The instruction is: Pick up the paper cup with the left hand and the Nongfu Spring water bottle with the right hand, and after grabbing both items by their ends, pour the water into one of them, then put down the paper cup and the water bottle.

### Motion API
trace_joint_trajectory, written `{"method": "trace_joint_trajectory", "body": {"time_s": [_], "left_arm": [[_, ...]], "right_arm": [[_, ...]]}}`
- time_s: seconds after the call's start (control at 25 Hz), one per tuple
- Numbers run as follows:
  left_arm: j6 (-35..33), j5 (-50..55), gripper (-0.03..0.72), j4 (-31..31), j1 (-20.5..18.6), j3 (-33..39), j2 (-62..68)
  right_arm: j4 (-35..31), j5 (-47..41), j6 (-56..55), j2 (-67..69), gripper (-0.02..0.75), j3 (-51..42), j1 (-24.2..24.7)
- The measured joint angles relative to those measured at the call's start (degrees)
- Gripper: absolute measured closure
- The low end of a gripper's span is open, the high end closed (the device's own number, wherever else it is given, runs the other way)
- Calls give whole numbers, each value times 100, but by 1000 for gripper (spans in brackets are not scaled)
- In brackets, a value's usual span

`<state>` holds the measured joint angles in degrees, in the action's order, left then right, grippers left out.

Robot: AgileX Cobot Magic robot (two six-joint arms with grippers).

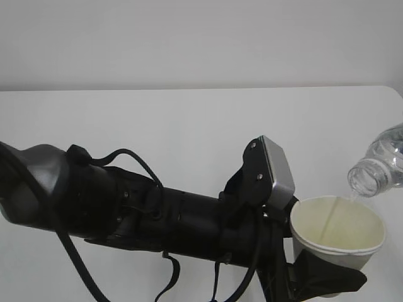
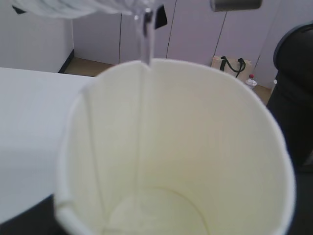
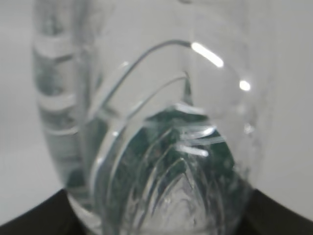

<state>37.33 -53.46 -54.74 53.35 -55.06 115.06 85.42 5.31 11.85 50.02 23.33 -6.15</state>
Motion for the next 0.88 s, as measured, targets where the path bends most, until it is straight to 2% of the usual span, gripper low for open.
{"method": "trace_joint_trajectory", "body": {"time_s": [0.88], "left_arm": [[0, -14, 225, 14, 0, 0, 0]], "right_arm": [[80, 11, 0, 0, 320, 0, 0]]}}
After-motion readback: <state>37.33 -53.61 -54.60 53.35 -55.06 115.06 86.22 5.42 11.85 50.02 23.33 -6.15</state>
